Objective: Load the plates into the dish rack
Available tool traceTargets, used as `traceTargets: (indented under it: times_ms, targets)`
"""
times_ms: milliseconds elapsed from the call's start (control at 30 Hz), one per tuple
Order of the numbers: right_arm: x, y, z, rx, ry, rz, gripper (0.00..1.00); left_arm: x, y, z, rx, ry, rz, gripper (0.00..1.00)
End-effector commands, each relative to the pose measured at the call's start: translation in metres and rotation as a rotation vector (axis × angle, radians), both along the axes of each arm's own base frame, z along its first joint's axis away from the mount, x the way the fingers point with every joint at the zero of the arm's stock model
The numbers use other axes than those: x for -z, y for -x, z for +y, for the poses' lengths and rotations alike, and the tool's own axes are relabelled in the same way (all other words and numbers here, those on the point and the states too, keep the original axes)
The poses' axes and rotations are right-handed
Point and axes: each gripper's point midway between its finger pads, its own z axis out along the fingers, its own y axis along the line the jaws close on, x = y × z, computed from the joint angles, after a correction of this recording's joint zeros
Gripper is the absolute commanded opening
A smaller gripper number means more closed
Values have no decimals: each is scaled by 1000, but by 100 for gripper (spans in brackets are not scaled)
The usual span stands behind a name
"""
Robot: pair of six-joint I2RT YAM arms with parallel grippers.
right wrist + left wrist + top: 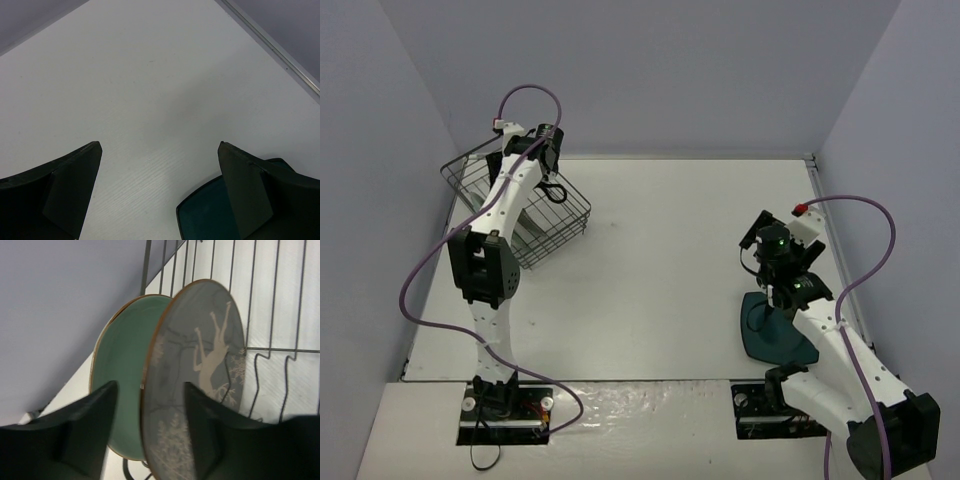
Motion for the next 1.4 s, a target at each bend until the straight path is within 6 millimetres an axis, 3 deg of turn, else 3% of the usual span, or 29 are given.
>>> traceTargets:
  times_ms: [0, 133, 333, 533, 700, 800, 900, 1000, 1100, 1200, 1267, 1367]
  targets:
    - [-29, -5, -4, 40, -17, -96, 100, -32, 21, 10, -7, -8, -20, 61]
    - [-28, -6, -3, 36, -19, -94, 100, -39, 24, 10, 1, 1, -33, 64]
    - [-29, -6, -2, 27, -19, -90, 100, -64, 29, 6, 36, 26, -78, 79]
    - [-30, -2, -6, 58, -19, -73, 100, -123, 44, -7, 172, 92, -240, 93]
    - [-28, 7, -19, 139, -12, -43, 100, -173, 59, -35, 396, 205, -447, 97]
    - [-22, 17, -36, 229, -11, -15, 100, -181, 58, -85, 659, 336, -525, 97]
    - [-13, 22, -50, 253, -45, 33, 100, -191, 70, -143, 901, 410, -566, 97]
    - [-6, 26, -70, 275, -97, 65, 100, -184, 84, -208, 1114, 477, -539, 97]
    - [-6, 31, -89, 298, -131, 67, 100, -176, 97, -255, 1271, 548, -525, 97]
    - [-11, 42, -109, 354, -139, 63, 100, -155, 126, -315, 1490, 728, -464, 97]
    - [-16, 49, -123, 404, -138, 48, 100, -129, 139, -346, 1572, 832, -416, 97]
    - [-26, 47, -126, 398, -182, -3, 100, -92, 163, -394, 1715, 1039, -317, 97]
